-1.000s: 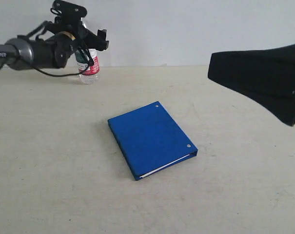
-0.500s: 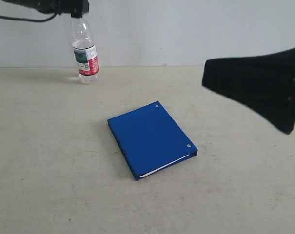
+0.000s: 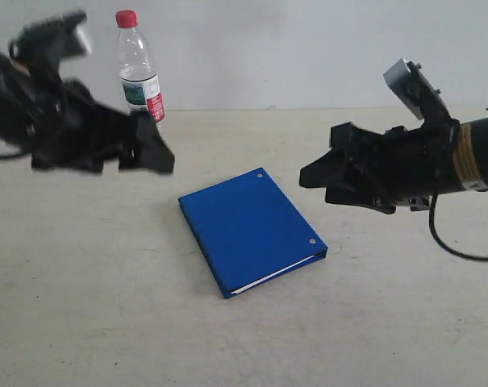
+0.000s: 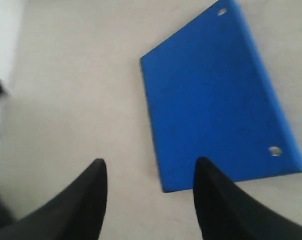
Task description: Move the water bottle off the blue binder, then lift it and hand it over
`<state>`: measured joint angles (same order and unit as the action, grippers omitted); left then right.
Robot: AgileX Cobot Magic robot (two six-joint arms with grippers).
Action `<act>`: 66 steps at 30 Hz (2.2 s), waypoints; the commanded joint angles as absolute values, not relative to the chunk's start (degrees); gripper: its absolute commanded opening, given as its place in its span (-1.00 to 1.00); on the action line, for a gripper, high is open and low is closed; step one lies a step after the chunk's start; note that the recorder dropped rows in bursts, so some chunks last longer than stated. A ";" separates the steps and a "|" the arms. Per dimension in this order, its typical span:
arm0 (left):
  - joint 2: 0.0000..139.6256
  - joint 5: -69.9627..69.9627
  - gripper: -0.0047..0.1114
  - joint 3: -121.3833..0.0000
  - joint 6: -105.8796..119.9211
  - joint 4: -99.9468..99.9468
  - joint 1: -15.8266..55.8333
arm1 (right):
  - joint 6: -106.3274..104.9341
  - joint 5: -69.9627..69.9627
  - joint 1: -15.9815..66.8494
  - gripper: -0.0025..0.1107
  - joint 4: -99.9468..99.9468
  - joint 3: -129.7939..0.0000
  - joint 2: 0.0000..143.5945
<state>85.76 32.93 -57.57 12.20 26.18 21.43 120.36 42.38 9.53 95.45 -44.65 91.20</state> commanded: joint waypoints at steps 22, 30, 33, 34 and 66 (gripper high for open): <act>113.63 38.87 0.63 -51.24 49.90 99.95 21.74 | 114.91 61.30 -2.35 -0.12 99.95 -67.41 129.75; 121.56 39.16 0.55 -60.31 54.33 99.95 21.64 | 114.91 64.99 5.49 -0.12 99.95 -71.42 136.47; 126.28 50.75 0.32 -66.24 55.64 99.95 21.64 | 114.80 65.28 8.37 -0.12 99.95 -71.63 136.59; 127.25 54.58 0.24 -67.93 56.12 99.95 21.64 | 114.80 65.55 8.78 -0.12 99.95 -71.63 136.59; 102.28 69.96 -0.84 -67.63 64.52 80.56 21.40 | 110.56 69.96 1.23 0.38 99.32 -70.83 126.41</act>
<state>102.43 70.16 -68.37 63.73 79.16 21.36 113.15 69.49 -1.33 99.96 -71.15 126.73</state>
